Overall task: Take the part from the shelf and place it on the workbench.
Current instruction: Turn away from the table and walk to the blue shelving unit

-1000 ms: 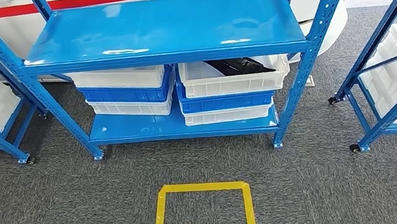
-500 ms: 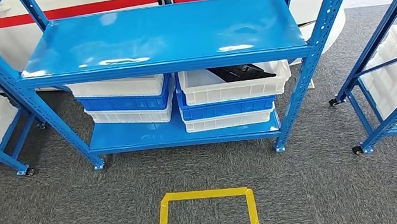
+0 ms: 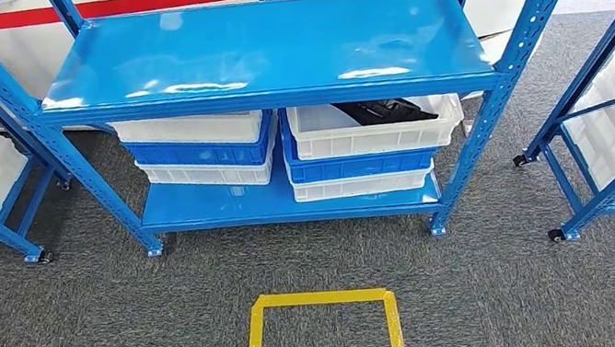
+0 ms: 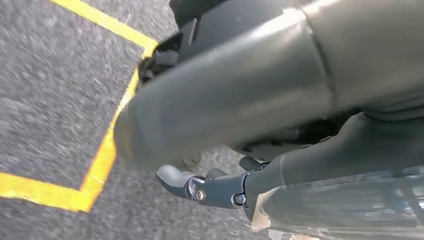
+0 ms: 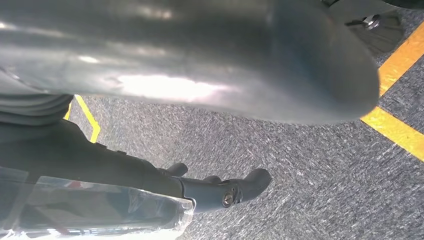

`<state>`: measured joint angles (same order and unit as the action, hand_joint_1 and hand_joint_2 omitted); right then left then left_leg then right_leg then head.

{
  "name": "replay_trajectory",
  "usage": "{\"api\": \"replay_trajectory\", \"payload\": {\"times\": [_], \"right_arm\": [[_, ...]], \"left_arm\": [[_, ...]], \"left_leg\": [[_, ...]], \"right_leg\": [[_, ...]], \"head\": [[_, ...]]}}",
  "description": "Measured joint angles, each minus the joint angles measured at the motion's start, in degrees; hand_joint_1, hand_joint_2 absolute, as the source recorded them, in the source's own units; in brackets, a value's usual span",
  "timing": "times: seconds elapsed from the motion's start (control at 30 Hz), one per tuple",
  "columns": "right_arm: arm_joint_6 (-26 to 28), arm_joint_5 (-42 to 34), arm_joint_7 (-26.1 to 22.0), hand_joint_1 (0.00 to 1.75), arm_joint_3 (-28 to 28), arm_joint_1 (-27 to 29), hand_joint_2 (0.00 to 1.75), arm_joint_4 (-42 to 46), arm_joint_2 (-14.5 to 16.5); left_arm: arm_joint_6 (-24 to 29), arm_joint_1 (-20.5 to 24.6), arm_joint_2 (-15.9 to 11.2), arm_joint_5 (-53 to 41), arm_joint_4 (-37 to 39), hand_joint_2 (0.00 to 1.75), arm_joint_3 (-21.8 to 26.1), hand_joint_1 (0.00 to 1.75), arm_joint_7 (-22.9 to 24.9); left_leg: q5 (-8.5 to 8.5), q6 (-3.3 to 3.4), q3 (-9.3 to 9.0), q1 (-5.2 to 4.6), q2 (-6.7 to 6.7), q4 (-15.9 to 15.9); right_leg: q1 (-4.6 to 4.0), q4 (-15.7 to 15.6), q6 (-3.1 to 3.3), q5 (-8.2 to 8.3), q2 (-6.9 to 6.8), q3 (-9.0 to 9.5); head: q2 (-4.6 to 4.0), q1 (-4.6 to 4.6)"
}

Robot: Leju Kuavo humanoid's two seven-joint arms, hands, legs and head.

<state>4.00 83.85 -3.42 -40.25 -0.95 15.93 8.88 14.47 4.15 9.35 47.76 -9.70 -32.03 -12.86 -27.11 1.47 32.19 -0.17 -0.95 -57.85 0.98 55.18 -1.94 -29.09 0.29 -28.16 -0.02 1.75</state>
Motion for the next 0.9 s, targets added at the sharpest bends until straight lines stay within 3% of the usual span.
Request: {"api": "replay_trajectory", "payload": {"times": [0.03,0.13,0.17,0.27,0.3,0.47,0.6,0.83,0.9], "right_arm": [[0.0,0.1,0.1,0.0,-0.1,0.0,0.0,0.0,0.0],[0.0,0.3,0.3,0.0,-0.4,-0.1,0.0,0.0,0.0],[0.0,0.3,0.4,0.0,-0.4,-0.1,0.0,0.0,0.0],[0.1,0.5,0.5,0.0,-0.6,-0.2,1.31,0.0,0.0],[0.1,0.5,0.5,0.0,-0.6,-0.3,1.75,0.0,0.0],[0.2,-3.0,0.7,0.0,-0.3,-0.3,1.75,0.0,-0.4],[0.0,-9.5,0.9,0.0,1.8,0.2,0.0,0.3,-1.0],[-0.5,-20.2,1.3,0.0,6.6,1.4,0.0,0.9,-2.2],[-0.7,-23.5,1.4,0.0,8.0,1.7,0.0,1.1,-2.5]], "left_arm": [[0.6,0.0,0.0,0.2,0.0,1.75,0.1,0.0,0.4],[1.6,0.0,0.0,0.3,0.0,0.44,0.3,0.0,1.2],[1.8,-0.1,0.0,0.3,0.0,0.44,0.4,0.0,1.4],[1.9,-0.1,0.0,0.4,0.0,1.75,0.4,0.0,1.8],[2.0,-0.1,0.0,0.5,0.0,1.75,0.4,0.0,1.9],[1.7,-0.3,-0.1,0.0,-0.1,1.75,1.5,0.0,3.1],[0.6,-0.7,-0.1,-3.4,-0.8,1.75,3.7,0.0,4.0],[-1.4,-1.9,-0.3,-9.6,-2.5,1.75,7.4,0.0,5.2],[-2.0,-2.2,-0.4,-11.5,-2.9,0.87,8.5,0.0,5.6]], "left_leg": [[-0.02,0.04,-0.04,0.0,0.01,0.0],[-0.07,0.11,-0.11,0.03,0.01,0.0],[-0.07,0.11,-0.13,0.07,0.01,0.0],[-0.07,0.11,-0.18,0.2,0.03,0.0],[-0.07,0.11,-0.19,0.22,0.03,0.0],[-0.06,0.09,-0.18,0.28,0.03,0.1],[-0.05,0.08,-0.18,0.27,0.03,0.1],[-0.06,0.09,-0.25,0.23,0.01,0.1],[-0.07,0.09,-0.27,0.22,0.01,0.1]], "right_leg": [[0.0,0.0,-0.17,-0.02,0.0,-0.06],[0.0,0.0,-0.67,-0.06,0.0,-0.12],[0.0,0.0,-0.69,-0.06,0.0,-0.12],[-0.01,0.0,-0.68,-0.06,0.0,-0.12],[-0.01,0.0,-0.68,-0.06,0.0,-0.12],[-0.03,0.0,-0.66,-0.06,0.0,0.05],[-0.05,0.0,-0.66,-0.06,0.0,0.31],[-0.06,0.0,-0.65,-0.08,0.0,0.07],[-0.06,0.0,-0.64,-0.08,0.0,0.03]], "head": [[0.0,0.01],[0.0,0.02],[0.0,0.02],[0.0,0.02],[0.0,0.02],[0.0,0.02],[0.0,0.01],[0.0,-0.01],[0.0,-0.02]]}}
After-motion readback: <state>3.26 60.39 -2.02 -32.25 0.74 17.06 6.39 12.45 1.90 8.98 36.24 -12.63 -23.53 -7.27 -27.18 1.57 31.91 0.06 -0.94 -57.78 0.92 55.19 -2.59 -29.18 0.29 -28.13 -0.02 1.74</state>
